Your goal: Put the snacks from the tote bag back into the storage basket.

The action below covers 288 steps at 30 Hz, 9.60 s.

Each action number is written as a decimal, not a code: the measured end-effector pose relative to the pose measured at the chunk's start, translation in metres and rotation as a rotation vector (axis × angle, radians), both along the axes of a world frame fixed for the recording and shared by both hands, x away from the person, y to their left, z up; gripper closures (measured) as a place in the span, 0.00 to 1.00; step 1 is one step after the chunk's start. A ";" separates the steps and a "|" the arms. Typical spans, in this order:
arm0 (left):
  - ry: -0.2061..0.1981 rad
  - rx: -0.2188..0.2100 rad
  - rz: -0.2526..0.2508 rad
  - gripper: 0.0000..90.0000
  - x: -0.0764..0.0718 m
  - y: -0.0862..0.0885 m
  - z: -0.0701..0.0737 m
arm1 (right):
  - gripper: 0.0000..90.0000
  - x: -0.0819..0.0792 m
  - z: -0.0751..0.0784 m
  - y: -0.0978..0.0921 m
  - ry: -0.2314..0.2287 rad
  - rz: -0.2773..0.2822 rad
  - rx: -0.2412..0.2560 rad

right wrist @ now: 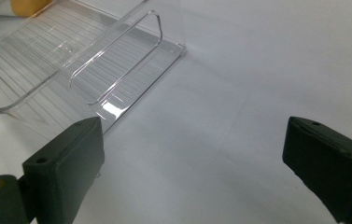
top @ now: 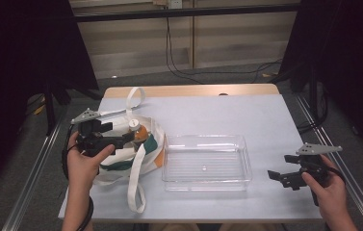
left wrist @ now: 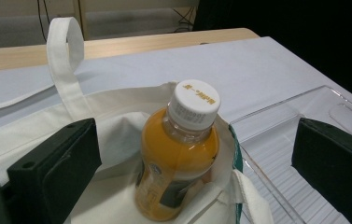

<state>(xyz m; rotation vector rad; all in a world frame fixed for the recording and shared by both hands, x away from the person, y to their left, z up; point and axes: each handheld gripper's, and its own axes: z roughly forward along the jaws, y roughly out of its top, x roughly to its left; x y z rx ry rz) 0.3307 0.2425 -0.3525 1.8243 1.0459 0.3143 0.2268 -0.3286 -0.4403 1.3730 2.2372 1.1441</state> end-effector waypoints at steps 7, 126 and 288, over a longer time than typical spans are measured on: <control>0.022 0.001 0.019 0.01 0.002 -0.002 -0.002 | 0.06 0.001 0.000 0.001 0.001 0.009 -0.003; 0.373 0.510 -0.143 0.66 0.064 -0.060 0.038 | 0.06 0.002 0.000 -0.004 0.012 -0.003 0.010; 0.361 0.562 -0.395 0.66 0.054 -0.159 0.153 | 0.06 0.001 0.001 -0.004 0.007 -0.007 0.015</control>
